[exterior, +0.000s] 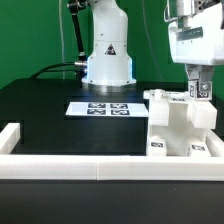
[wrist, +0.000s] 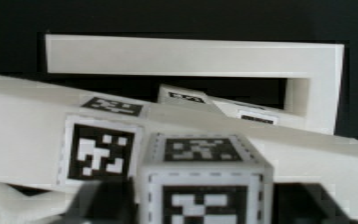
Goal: Assemble chair
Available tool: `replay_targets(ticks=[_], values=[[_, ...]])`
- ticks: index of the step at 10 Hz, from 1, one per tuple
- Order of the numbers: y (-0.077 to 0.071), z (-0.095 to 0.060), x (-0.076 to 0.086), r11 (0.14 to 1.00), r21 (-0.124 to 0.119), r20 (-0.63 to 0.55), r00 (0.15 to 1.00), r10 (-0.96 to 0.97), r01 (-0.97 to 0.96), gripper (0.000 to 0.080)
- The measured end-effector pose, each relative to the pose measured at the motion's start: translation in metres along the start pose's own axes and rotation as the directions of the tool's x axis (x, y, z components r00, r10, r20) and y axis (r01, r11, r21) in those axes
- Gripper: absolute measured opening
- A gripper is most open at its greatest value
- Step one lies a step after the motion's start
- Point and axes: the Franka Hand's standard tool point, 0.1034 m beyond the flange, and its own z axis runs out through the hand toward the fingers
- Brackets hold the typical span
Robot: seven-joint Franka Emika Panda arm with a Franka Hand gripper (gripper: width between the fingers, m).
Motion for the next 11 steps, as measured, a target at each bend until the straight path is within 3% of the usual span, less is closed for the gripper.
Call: replay_targets(ticks=[1,2,3,10,11], values=[[0.0,0.0,0.0,1.0,0.0,0.0,1.0,-0.002,0.002,0.0376],[0.0,0.0,-0.001,1.0,-0.003,-0.003,1.0,-0.03,0.03,0.0557],[0.0,0.0,-0.006,0.994,-0.016,-0.011,0.994,-0.106,0.106,0.0622],[-0.002,0.002,-0.011,0.812,-0.018,-0.014,0.812,-0.583,0.583,0.0649],[-0.002,0.002,-0.009,0.741,-0.024,-0.012,0.741,-0.671,0.671,0.0649]])
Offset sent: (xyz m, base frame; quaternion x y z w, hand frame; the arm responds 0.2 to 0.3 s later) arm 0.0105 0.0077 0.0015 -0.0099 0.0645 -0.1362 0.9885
